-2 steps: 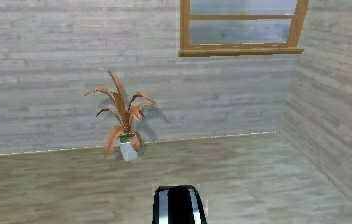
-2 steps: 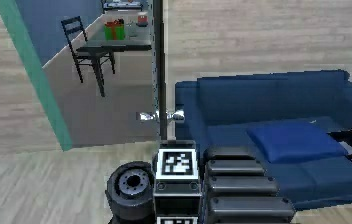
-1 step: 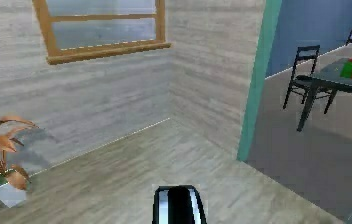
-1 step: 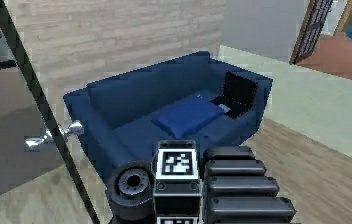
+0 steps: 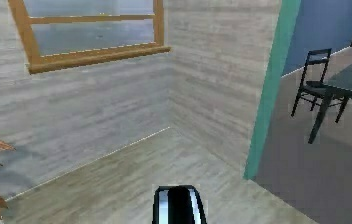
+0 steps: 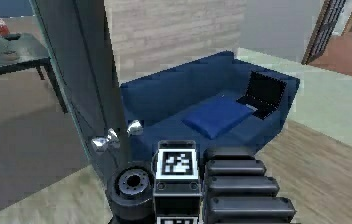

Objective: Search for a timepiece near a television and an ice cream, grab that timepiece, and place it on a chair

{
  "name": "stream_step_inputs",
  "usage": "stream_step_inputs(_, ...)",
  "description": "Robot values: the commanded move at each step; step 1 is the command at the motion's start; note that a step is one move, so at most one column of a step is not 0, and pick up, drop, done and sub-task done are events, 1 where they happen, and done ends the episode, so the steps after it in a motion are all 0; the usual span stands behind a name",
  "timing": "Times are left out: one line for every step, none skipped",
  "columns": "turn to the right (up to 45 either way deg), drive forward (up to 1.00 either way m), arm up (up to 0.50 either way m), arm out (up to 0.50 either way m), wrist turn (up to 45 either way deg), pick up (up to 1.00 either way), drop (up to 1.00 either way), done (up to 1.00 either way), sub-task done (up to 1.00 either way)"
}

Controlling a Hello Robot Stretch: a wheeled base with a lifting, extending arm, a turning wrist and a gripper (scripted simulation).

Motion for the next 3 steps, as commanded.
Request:
stream_step_inputs(3.0, 0.0, 0.0, 0.0, 0.0, 0.0, 0.0, 0.0, 0.0)
stream_step_inputs(0.0, 0.45, 0.0, 0.0, 0.0, 0.0, 0.0, 0.0, 0.0)
stream_step_inputs(45.0, 0.0, 0.0, 0.0, 0.0, 0.0, 0.0, 0.0, 0.0)
